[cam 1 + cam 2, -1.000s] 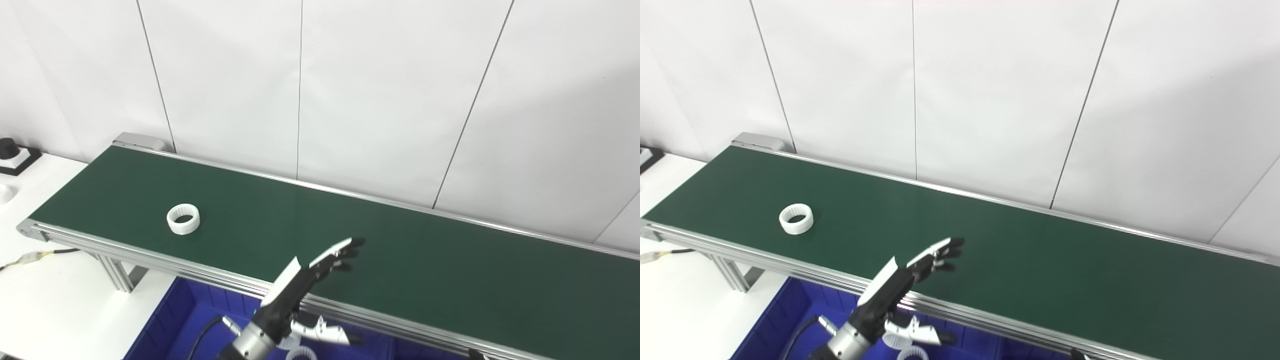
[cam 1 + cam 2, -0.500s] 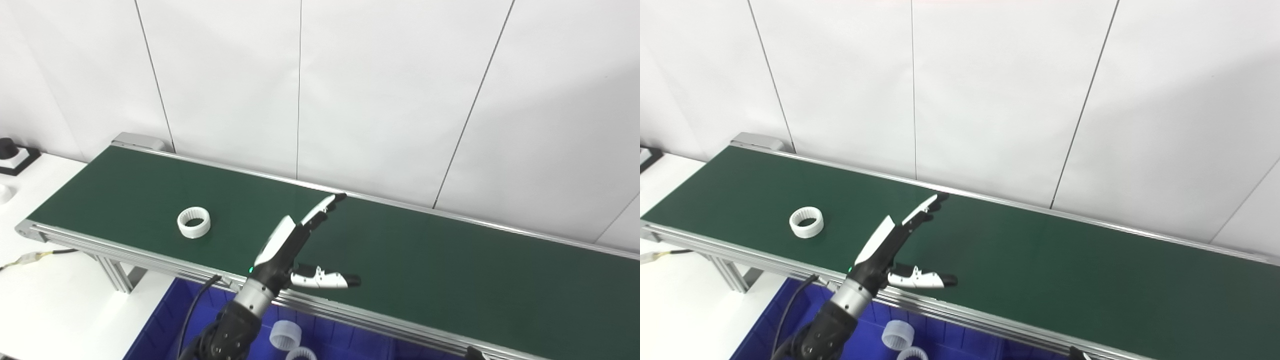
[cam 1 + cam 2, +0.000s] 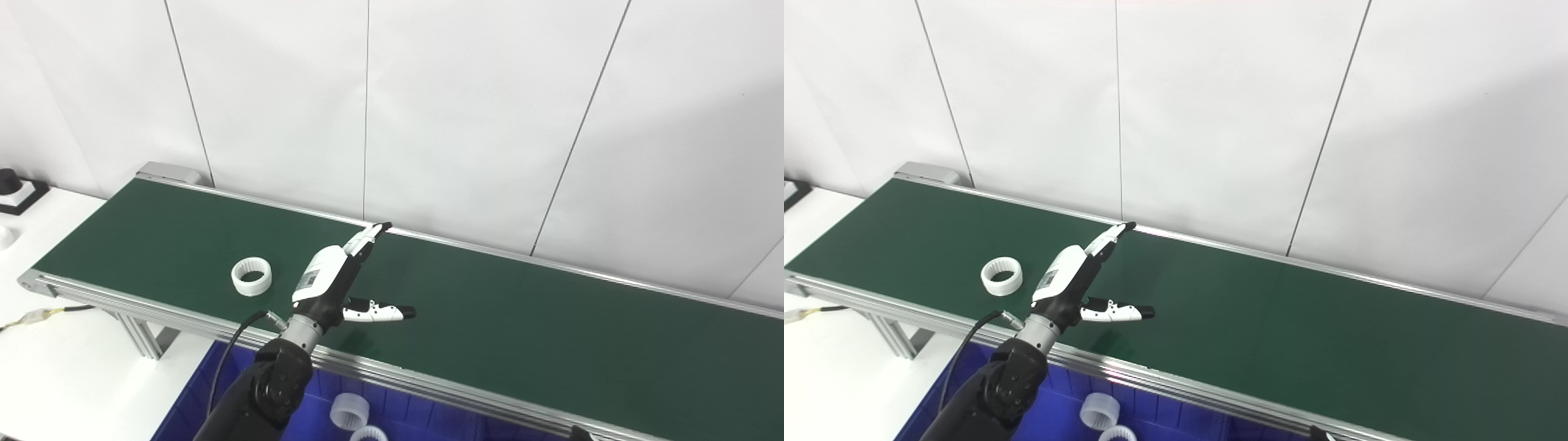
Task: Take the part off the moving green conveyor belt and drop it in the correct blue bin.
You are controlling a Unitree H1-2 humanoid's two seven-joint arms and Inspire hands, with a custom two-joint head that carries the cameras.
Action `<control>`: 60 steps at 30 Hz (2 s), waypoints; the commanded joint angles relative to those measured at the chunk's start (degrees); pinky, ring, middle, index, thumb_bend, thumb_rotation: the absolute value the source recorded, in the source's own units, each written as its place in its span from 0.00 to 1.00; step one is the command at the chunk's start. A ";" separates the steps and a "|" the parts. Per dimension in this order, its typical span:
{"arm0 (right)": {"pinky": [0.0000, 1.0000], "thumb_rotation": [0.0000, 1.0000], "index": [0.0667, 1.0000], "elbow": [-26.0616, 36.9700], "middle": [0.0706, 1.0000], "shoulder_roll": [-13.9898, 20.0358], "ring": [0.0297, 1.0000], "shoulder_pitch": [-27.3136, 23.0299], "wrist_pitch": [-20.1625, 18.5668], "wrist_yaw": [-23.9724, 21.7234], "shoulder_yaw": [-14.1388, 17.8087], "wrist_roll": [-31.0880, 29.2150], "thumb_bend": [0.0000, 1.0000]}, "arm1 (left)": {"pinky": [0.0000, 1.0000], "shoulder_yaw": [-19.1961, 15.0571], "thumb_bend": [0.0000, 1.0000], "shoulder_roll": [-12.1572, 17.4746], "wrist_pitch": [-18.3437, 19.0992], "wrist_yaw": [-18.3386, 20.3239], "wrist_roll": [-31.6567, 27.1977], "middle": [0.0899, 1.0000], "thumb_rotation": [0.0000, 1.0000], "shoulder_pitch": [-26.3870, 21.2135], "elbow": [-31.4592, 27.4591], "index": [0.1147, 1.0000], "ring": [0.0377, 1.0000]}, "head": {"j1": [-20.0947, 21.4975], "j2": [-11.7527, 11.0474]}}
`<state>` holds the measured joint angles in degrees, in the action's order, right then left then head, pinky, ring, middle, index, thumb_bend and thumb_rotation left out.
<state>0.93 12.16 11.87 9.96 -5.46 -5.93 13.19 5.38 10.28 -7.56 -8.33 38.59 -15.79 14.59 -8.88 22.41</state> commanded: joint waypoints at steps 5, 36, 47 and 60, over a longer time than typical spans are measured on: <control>0.75 0.19 0.90 0.96 0.87 0.21 0.84 -0.85 4.00 0.81 0.05 -0.06 0.72 | 0.95 0.64 0.77 2.19 2.68 -5.45 3.67 0.98 0.41 -4.22 1.83 0.96 0.96 | -0.20 -0.10; 0.75 0.20 0.90 1.09 0.87 0.23 0.84 -0.61 4.67 0.30 0.01 -0.88 0.72 | 0.98 2.54 0.81 6.25 15.00 -8.36 5.32 1.00 0.15 -7.20 9.34 0.95 0.98 | 0.07 -0.04; 0.75 0.18 0.90 1.32 0.87 0.19 0.83 -0.31 5.00 0.47 0.04 -0.81 0.72 | 1.00 2.73 0.80 6.63 15.42 -10.06 5.38 1.00 0.13 -8.17 14.11 0.94 0.98 | 0.20 0.14; 0.75 0.17 0.90 1.88 0.87 0.13 0.83 -0.10 4.62 0.44 0.05 -0.70 0.72 | 0.95 3.12 0.70 6.81 16.89 -10.42 4.30 0.97 0.00 -8.09 15.38 0.91 0.95 | 0.29 0.31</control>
<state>0.87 12.22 11.89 11.89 -5.62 -6.09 12.86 8.77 15.72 8.65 -16.81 43.08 -21.66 30.54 -8.53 22.68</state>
